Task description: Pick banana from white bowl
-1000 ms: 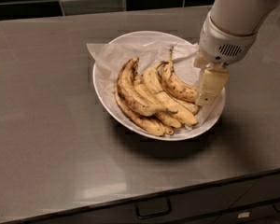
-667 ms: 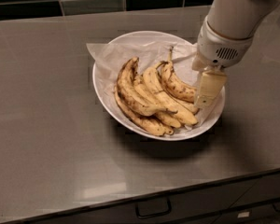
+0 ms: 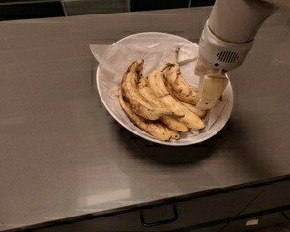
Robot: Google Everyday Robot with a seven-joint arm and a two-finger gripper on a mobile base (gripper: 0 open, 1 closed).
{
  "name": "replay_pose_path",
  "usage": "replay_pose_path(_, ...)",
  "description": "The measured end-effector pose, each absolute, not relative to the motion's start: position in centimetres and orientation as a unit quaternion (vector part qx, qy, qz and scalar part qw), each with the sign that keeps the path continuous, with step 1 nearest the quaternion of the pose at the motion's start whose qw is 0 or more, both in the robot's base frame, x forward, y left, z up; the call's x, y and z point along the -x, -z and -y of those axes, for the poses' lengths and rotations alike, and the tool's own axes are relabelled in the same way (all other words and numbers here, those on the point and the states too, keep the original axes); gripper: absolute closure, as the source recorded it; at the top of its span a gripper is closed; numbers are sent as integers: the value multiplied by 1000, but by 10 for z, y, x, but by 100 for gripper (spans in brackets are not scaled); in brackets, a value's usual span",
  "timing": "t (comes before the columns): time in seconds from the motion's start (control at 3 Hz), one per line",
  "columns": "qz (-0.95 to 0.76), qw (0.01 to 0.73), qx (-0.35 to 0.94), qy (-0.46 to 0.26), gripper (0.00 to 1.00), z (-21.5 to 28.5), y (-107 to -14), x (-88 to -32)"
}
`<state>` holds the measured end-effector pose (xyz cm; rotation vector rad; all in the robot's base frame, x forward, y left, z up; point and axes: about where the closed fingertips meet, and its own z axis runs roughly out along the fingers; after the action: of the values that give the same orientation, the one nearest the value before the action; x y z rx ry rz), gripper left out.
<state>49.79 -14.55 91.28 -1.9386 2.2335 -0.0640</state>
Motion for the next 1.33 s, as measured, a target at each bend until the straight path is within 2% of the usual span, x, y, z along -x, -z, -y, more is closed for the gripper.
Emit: replay_pose_path(1.33,-763,75,641,25,48,151,-893,-507)
